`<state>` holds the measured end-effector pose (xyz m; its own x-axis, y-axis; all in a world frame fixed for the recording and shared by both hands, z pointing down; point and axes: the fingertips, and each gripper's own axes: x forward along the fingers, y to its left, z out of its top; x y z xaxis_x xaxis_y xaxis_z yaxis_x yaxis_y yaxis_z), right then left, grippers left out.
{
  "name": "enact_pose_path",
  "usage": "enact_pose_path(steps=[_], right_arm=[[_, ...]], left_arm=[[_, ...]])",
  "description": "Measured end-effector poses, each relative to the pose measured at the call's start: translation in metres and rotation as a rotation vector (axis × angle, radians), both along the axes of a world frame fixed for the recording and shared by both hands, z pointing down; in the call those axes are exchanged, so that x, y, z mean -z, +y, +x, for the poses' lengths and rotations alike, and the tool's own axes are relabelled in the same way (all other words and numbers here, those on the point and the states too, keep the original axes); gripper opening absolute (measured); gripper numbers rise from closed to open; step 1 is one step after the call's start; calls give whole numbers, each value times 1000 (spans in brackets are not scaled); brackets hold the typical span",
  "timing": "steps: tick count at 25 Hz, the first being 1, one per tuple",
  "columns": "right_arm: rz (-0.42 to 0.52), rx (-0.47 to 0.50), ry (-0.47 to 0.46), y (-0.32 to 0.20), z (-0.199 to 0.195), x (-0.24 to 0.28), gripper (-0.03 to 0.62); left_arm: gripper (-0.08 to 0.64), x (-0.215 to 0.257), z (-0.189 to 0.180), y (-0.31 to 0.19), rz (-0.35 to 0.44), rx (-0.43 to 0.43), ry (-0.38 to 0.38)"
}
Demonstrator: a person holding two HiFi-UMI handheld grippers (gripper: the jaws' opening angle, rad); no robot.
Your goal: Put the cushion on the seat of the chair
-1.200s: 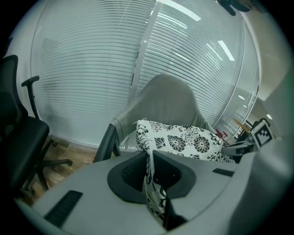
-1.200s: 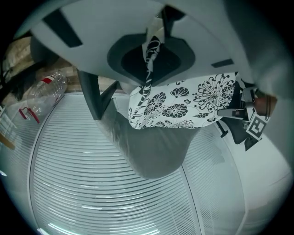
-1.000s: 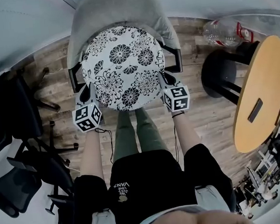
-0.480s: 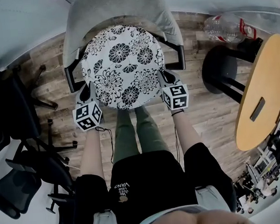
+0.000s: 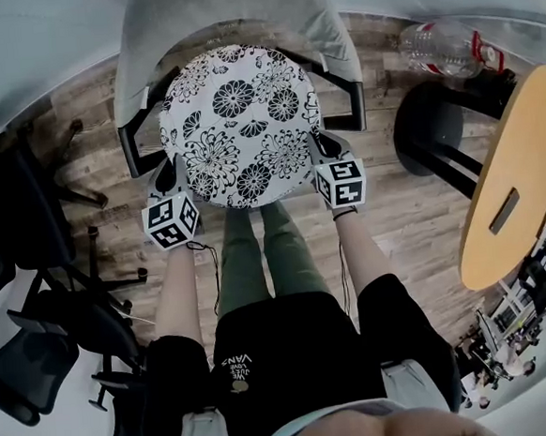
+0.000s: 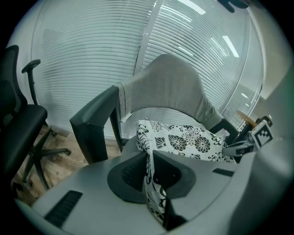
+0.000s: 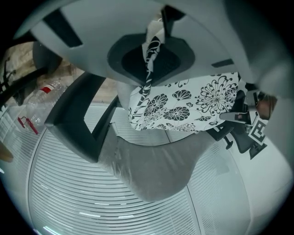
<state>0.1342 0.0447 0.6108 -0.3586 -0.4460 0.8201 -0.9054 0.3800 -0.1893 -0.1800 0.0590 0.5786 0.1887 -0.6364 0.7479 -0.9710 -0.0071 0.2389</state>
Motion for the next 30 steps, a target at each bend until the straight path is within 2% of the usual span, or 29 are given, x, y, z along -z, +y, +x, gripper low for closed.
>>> enact_pose_path(steps=[21, 30], right_arm=[[-80, -35, 49, 8, 11, -51, 34], [-97, -58, 40, 9, 14, -59, 34]], left_arm=[[37, -51, -9, 15, -58, 73, -28], [37, -64, -15, 20, -93, 123, 5]])
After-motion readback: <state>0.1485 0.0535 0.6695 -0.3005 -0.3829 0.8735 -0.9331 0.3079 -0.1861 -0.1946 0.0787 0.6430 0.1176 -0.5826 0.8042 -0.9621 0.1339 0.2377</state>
